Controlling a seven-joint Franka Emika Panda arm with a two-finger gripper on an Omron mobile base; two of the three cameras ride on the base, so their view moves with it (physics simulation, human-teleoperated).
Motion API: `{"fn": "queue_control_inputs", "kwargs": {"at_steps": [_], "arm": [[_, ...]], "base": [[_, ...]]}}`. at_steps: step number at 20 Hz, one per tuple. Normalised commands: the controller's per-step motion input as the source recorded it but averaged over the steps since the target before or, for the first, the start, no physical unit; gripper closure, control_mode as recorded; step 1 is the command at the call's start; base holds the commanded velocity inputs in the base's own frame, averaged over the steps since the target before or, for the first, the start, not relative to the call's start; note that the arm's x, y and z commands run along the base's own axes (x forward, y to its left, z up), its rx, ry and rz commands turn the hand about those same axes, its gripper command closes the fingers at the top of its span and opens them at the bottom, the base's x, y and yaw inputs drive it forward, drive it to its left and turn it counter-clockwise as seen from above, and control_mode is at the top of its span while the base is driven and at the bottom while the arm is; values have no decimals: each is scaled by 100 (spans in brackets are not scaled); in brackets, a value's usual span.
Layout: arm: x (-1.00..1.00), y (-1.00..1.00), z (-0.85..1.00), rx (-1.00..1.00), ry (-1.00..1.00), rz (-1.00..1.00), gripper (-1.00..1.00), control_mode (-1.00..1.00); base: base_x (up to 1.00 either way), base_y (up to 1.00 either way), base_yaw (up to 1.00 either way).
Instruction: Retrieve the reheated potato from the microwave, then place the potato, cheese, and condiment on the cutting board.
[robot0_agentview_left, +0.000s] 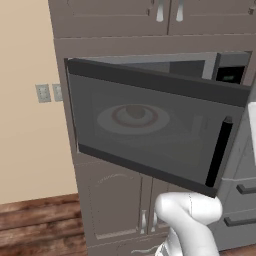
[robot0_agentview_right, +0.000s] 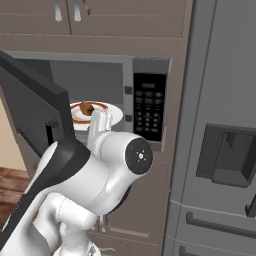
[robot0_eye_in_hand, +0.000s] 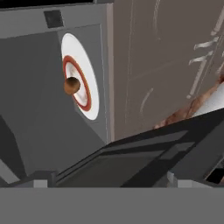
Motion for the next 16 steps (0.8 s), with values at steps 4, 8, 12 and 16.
{"fn": "queue_control_inputs", "kwargs": {"at_steps": [4, 8, 12, 16], "arm": [[38, 8, -10, 10, 2, 0, -100, -100], [4, 28, -18, 5, 0, 3, -100, -100], [0, 29, -13, 2, -1, 2, -100, -100], [0, 21, -3, 2, -1, 1, -100, -100]], "base": [[0, 0, 0], [0, 0, 0], [0, 0, 0], [0, 0, 0]]}}
